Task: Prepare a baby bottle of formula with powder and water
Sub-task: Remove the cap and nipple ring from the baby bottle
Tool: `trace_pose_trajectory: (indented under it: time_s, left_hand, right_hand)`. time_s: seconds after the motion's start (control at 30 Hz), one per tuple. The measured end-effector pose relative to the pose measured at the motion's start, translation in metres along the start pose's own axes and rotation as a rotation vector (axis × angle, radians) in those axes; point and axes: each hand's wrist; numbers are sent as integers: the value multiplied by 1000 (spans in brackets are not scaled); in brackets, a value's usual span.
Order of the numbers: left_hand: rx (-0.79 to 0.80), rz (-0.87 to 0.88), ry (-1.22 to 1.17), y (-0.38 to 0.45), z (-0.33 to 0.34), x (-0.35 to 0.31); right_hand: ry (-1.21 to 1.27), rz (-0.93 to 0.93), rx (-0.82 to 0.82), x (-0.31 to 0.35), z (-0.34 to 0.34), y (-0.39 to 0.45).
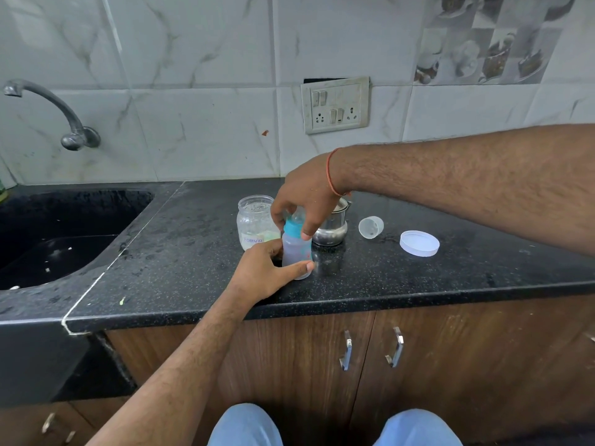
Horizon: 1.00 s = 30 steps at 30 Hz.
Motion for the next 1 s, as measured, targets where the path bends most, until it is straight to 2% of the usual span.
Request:
trace_pose_trajectory:
  time_s: [0.07, 0.13, 0.2, 0.33, 0.4, 0.53, 0.73, 1.0]
  left_hand:
    - [2, -5, 1, 0, 0, 0]
    - [-7, -10, -1, 0, 1, 2]
    - [-17, -8, 0, 1, 2, 4]
    - [-13, 12, -26, 1, 2, 6]
    - [-12, 18, -33, 2, 2, 7]
    - [-7, 17, -38, 1, 2, 9]
    - [-20, 10, -14, 0, 3, 8]
    - [-22, 2, -11, 1, 2, 6]
  right_hand:
    - [61, -58, -48, -4, -5, -6]
    - [86, -134, 45, -10, -13, -11]
    - [184, -185, 44, -23, -15, -15]
    - [505, -169, 18, -63, 3, -32]
    - [554, -122, 48, -82, 18, -40]
    - [573, -28, 113, -107, 51, -50]
    - [534, 11, 30, -115, 98, -37]
    - [250, 24, -33, -115, 140, -22]
Point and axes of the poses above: each hand's wrist, its own y-axis towards the middle knuckle, its own z-axis out of the palm, x = y × z, and after that the axes turned 12 degrees about x, right-handed
